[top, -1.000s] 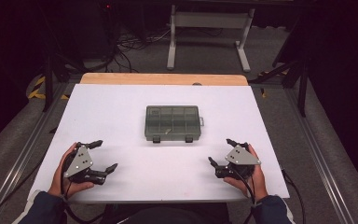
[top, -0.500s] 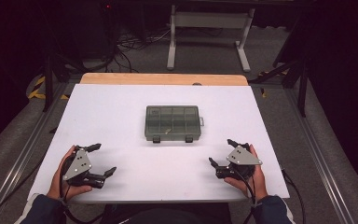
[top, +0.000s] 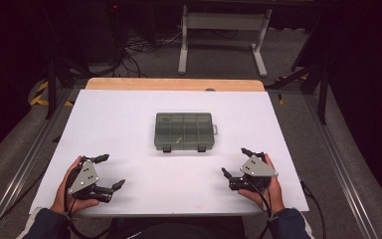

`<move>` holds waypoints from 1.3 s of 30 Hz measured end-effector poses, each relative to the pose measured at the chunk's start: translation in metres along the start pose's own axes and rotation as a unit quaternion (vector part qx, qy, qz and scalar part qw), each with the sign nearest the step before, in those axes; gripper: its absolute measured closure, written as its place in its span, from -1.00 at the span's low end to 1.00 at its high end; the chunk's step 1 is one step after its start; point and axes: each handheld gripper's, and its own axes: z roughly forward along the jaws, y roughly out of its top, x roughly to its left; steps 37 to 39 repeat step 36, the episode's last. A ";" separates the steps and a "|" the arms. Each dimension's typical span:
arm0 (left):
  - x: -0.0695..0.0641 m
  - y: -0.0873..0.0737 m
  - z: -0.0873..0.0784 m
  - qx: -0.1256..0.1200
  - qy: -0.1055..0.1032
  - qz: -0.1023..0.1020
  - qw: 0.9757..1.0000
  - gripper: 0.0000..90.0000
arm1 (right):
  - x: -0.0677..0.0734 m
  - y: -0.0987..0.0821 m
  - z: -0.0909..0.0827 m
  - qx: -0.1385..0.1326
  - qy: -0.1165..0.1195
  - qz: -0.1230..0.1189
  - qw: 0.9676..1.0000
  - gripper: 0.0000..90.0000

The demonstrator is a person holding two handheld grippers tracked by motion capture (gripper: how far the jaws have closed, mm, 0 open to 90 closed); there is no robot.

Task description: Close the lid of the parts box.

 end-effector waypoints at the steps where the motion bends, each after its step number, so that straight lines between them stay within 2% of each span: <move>1: 0.000 0.000 0.000 0.001 0.000 0.001 1.000 -0.86 | 0.000 0.000 0.000 0.000 0.000 0.000 1.000 -0.77; 30: 0.001 -0.001 0.002 0.005 -0.002 -0.003 1.000 -0.86 | -0.001 0.001 -0.001 -0.008 -0.006 0.001 1.000 -0.77; 39: 0.001 -0.001 0.004 0.007 -0.002 -0.006 1.000 -0.86 | -0.003 0.001 -0.002 -0.015 -0.014 0.010 1.000 -0.77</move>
